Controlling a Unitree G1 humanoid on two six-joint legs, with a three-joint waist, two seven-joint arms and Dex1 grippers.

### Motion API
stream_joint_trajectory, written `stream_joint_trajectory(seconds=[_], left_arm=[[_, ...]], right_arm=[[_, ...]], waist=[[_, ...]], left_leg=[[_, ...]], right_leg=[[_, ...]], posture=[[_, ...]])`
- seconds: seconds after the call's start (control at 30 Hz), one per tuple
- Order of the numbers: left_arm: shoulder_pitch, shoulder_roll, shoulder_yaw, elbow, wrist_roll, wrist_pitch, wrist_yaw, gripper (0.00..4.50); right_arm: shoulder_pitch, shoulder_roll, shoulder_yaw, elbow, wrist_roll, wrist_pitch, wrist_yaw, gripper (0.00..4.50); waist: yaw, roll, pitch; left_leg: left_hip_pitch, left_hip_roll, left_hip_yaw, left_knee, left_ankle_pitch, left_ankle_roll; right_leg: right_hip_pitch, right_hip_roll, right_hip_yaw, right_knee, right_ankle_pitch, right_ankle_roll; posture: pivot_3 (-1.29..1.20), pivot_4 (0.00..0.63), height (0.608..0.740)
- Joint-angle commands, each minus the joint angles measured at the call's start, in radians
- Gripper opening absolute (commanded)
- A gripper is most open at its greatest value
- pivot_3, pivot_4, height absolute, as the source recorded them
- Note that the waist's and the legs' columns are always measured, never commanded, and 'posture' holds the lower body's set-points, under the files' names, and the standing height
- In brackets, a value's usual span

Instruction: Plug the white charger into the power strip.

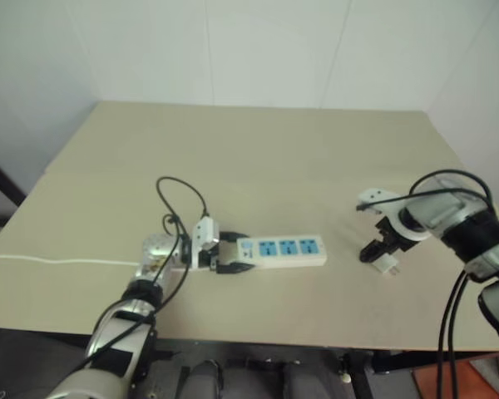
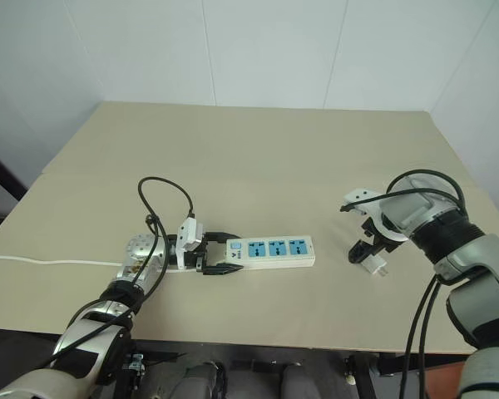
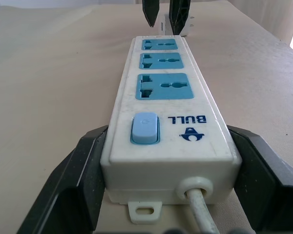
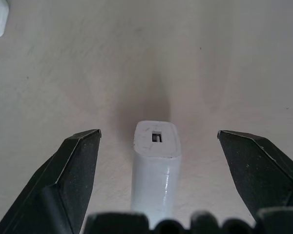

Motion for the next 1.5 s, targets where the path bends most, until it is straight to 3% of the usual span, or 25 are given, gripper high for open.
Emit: stream_joint_trajectory(seconds=[0.03, 0.37, 0.47, 0.73, 1.0, 1.17, 1.33, 1.4, 1.5], left_arm=[[-0.002, -0.001, -0.018, -0.001, 0.026, -0.012, -0.008, 3.26], [0.002, 0.007, -0.019, 0.005, 0.032, -0.021, 0.000, 3.26], [0.004, 0.007, -0.020, 0.005, 0.035, -0.026, 0.003, 3.26], [0.001, 0.008, -0.019, 0.005, 0.034, -0.025, 0.004, 3.26], [-0.009, 0.014, -0.020, 0.002, 0.026, -0.009, -0.031, 3.26], [-0.024, 0.017, -0.027, 0.004, 0.025, -0.005, -0.080, 3.26], [-0.049, 0.021, -0.037, 0.032, 0.043, -0.017, -0.099, 3.26], [-0.052, 0.020, -0.034, 0.037, 0.044, -0.018, -0.099, 3.26], [-0.054, 0.019, -0.032, 0.039, 0.042, -0.014, -0.100, 3.26]], right_arm=[[0.001, -0.004, -0.037, -0.013, -0.015, 0.006, -0.005, 4.50], [0.009, 0.006, -0.036, 0.017, -0.033, -0.001, 0.000, 4.50], [0.014, 0.014, -0.043, 0.032, -0.038, 0.000, -0.008, 3.94], [0.018, 0.015, -0.033, 0.025, -0.051, -0.007, 0.008, 1.14], [0.028, -0.009, -0.045, -0.039, -0.059, -0.008, -0.001, 1.12], [0.037, -0.029, -0.183, -0.177, -0.021, -0.007, -0.041, 1.12], [0.148, 0.046, -0.527, -0.390, 0.127, -0.037, -0.096, 1.12], [0.249, 0.127, -0.683, -0.481, 0.198, -0.136, -0.130, 1.12], [0.352, 0.218, -0.800, -0.556, 0.264, -0.242, -0.161, 1.12]], waist=[[0.000, 0.000, 0.000], [0.000, 0.000, 0.000], [0.000, 0.000, 0.000], [0.000, 0.000, 0.000], [-0.001, 0.000, 0.000], [-0.003, 0.001, 0.000], [-0.001, 0.001, 0.000], [0.000, -0.001, -0.001], [0.000, -0.001, -0.001]], left_leg=[[0.000, 0.000, 0.000, 0.000, 0.000, 0.000], [0.000, 0.000, 0.000, 0.000, 0.000, 0.000], [0.000, 0.000, 0.000, 0.000, 0.000, 0.000], [0.000, 0.000, 0.000, 0.000, 0.000, 0.000], [0.000, 0.000, 0.000, 0.000, 0.000, 0.000], [0.000, 0.000, 0.000, 0.000, 0.000, 0.000], [0.000, 0.000, -0.001, 0.000, 0.000, 0.000], [0.001, 0.000, -0.001, 0.000, 0.000, 0.000], [0.001, 0.000, -0.001, 0.001, 0.000, 0.000]], right_leg=[[0.000, 0.000, 0.000, 0.000, 0.000, 0.000], [0.000, 0.000, 0.000, 0.000, 0.000, 0.000], [0.000, 0.000, 0.000, 0.000, 0.000, 0.000], [0.000, 0.000, 0.000, 0.001, 0.000, 0.000], [0.000, 0.000, 0.000, 0.001, 0.000, 0.000], [0.000, 0.000, 0.000, 0.001, 0.000, 0.000], [0.001, 0.000, 0.000, 0.001, 0.000, 0.000], [0.001, 0.000, 0.000, 0.001, 0.000, 0.000], [0.003, 0.000, 0.000, 0.001, 0.000, 0.000]], posture=[[0.00, 0.150, 0.740], [0.00, 0.150, 0.740], [0.00, 0.150, 0.740], [0.00, 0.150, 0.740], [0.00, 0.150, 0.740], [0.00, 0.150, 0.740], [0.00, 0.150, 0.740], [0.00, 0.150, 0.740], [0.00, 0.150, 0.740]])
